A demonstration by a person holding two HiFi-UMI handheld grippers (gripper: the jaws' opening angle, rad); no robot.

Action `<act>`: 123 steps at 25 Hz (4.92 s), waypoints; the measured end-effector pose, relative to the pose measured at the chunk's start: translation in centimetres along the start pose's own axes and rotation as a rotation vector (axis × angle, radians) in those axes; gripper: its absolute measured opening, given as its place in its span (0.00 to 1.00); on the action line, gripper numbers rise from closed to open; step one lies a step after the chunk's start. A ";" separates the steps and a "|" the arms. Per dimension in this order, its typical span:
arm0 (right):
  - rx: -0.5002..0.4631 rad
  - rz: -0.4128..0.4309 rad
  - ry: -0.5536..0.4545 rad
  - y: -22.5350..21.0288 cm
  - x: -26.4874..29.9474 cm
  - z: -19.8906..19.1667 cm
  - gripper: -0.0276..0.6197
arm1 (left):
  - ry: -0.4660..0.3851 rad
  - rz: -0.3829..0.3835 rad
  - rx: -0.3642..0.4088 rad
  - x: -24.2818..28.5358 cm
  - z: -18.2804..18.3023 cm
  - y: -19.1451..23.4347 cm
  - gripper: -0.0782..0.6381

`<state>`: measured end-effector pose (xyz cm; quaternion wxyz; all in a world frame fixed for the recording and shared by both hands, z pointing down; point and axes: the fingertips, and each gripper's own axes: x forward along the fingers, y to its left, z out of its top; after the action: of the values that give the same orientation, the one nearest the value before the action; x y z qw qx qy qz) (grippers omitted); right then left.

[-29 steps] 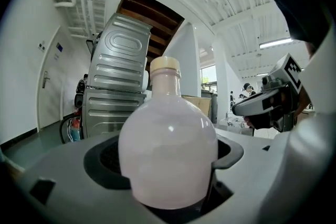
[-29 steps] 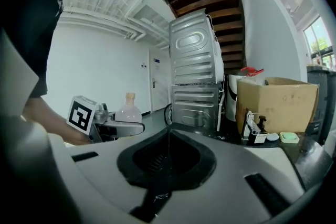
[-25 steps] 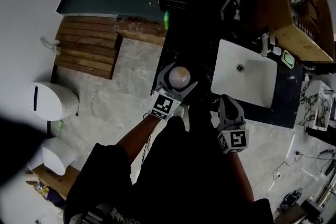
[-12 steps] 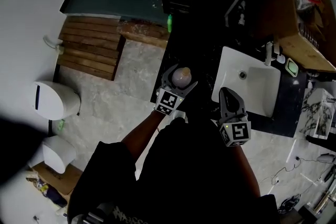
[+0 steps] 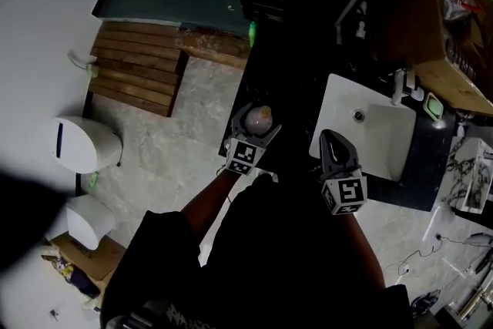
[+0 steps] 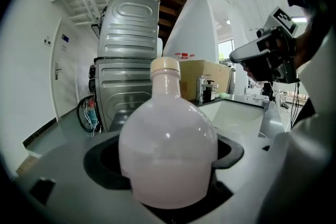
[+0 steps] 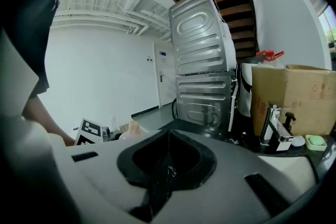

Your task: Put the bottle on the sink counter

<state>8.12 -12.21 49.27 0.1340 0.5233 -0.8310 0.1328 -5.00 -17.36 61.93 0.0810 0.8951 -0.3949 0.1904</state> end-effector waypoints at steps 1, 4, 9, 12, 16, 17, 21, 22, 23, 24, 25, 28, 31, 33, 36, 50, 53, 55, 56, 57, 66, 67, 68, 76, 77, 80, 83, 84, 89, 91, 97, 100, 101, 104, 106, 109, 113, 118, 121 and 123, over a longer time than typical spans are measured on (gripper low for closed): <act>0.005 0.013 0.008 0.1 0.4 -0.1 0.10 | 0.009 0.000 0.003 0.2 -0.2 0.0 0.67; -0.002 0.056 0.013 0.6 1.5 0.1 0.10 | 0.034 -0.001 -0.014 0.6 -0.8 -0.1 0.67; -0.028 0.062 0.011 0.5 2.8 -0.1 0.10 | 0.071 0.014 -0.028 1.4 -1.4 -0.4 0.67; -0.018 0.080 0.018 0.6 3.2 -0.5 0.10 | 0.122 0.008 -0.046 1.9 -2.5 -0.8 0.67; 0.002 0.106 0.022 0.6 4.0 -0.8 0.10 | 0.161 0.008 -0.038 2.3 -3.1 -0.8 0.67; 0.008 0.116 0.022 0.7 4.3 -0.8 0.10 | 0.169 0.009 -0.035 2.3 -3.1 -0.8 0.67; 0.015 0.159 0.017 1.1 5.3 -0.8 0.10 | 0.200 0.019 -0.020 2.6 -3.8 -0.8 0.66; 0.016 0.170 0.021 1.2 5.6 -0.9 0.10 | 0.210 0.021 -0.017 2.7 -3.9 -0.8 0.67; 0.017 0.182 0.026 1.3 5.9 -1.0 0.10 | 0.220 0.022 -0.015 2.8 -4.0 -0.8 0.67; 0.018 0.194 0.031 1.4 6.2 -1.2 0.10 | 0.229 0.022 -0.013 2.8 -4.0 -0.8 0.66; 0.020 0.206 0.035 1.5 6.6 -1.3 0.10 | 0.238 0.023 -0.010 2.9 -4.1 -0.8 0.66; 0.018 0.227 0.034 1.6 7.5 -1.4 0.10 | 0.262 0.028 -0.001 3.1 -4.2 -0.9 0.67; 0.019 0.229 0.027 1.3 8.2 -1.4 0.10 | 0.282 0.028 0.006 3.1 -4.3 -0.8 0.67; 0.034 0.231 0.026 1.1 8.4 -1.6 0.10 | 0.290 0.024 0.012 3.0 -4.4 -0.9 0.66; 0.047 0.241 0.040 0.9 8.7 -2.2 0.10 | 0.301 0.015 0.023 3.1 -4.6 -1.1 0.67; 0.058 0.266 0.038 1.2 8.7 -2.7 0.10 | 0.359 -0.029 0.011 2.9 -5.1 -1.4 0.66; 0.066 0.270 0.041 1.4 8.7 -3.1 0.10 | 0.352 -0.032 0.010 2.9 -4.8 -1.4 0.66; 0.066 0.278 0.040 1.7 8.7 -3.2 0.10 | 0.361 -0.037 0.001 2.9 -4.8 -1.5 0.66; 0.065 0.284 0.040 1.9 8.7 -3.2 0.10 | 0.366 -0.041 -0.006 2.9 -4.7 -1.6 0.66; 0.064 0.294 0.041 2.2 8.8 -3.2 0.10 | 0.368 -0.043 -0.009 2.9 -4.7 -1.6 0.66; 0.062 0.381 0.056 4.0 9.8 -3.7 0.10 | 0.385 -0.065 -0.004 3.0 -5.3 -1.5 0.66; 0.061 0.388 0.061 4.3 9.9 -3.8 0.10 | 0.390 -0.069 -0.001 3.0 -5.6 -1.4 0.66; 0.061 0.394 0.064 4.5 10.0 -3.9 0.10 | 0.395 -0.073 -0.001 3.0 -5.7 -1.4 0.66; 0.068 0.444 0.061 5.6 10.5 -3.7 0.11 | 0.421 -0.098 -0.004 3.1 -5.8 -1.4 0.67; 0.068 0.454 0.054 5.9 10.5 -3.6 0.11 | 0.422 -0.104 -0.002 3.1 -5.9 -1.4 0.66; 0.066 0.464 0.054 6.3 10.4 -3.7 0.11 | 0.422 -0.114 -0.001 3.0 -5.9 -1.4 0.66; 0.064 0.462 0.066 6.4 10.3 -4.2 0.11 | 0.419 -0.124 0.004 2.9 -5.9 -1.4 0.67; 0.064 0.460 0.070 6.3 10.3 -4.3 0.11 | 0.418 -0.127 0.006 2.9 -5.9 -1.4 0.67; 0.081 0.419 0.088 4.8 9.9 -5.2 0.11 | 0.411 -0.133 0.012 2.8 -5.9 -1.6 0.67; 0.112 0.386 0.094 3.6 9.4 -5.9 0.11 | 0.404 -0.138 0.013 2.7 -5.7 -1.7 0.66; 0.152 0.339 0.094 2.1 8.8 -6.8 0.11 | 0.410 -0.132 0.017 2.8 -5.9 -1.5 0.66; 0.148 0.347 0.093 2.6 8.7 -7.0 0.11 | 0.415 -0.131 0.014 2.9 -6.0 -1.7 0.66; 0.151 0.350 0.091 2.8 8.7 -7.0 0.11 | 0.414 -0.130 0.014 2.9 -6.0 -1.7 0.66; 0.159 0.346 0.094 3.1 8.6 -7.1 0.11 | 0.413 -0.128 0.017 3.0 -6.1 -1.7 0.66; 0.163 0.348 0.090 3.2 8.5 -7.2 0.11 | 0.412 -0.127 0.018 2.9 -6.1 -1.6 0.66; 0.172 0.362 0.083 3.4 8.5 -7.1 0.11 | 0.412 -0.128 0.018 2.9 -6.1 -1.6 0.66; 0.195 0.355 0.089 3.3 8.5 -7.4 0.11 | 0.419 -0.133 0.011 2.9 -6.1 -1.5 0.66; 0.220 0.384 0.072 3.8 8.7 -6.6 0.11 | 0.416 -0.128 0.011 3.0 -6.1 -1.5 0.66; 0.184 0.436 0.051 5.1 9.2 -5.7 0.11 | 0.415 -0.129 0.012 3.0 -6.1 -1.7 0.66; 0.172 0.474 0.041 6.1 9.6 -5.4 0.11 | 0.414 -0.129 0.012 3.0 -6.0 -1.7 0.66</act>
<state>-0.96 -15.75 57.25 0.0711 0.3203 -0.9133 0.2412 -3.58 -16.51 68.67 0.1672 0.8608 -0.3105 0.3669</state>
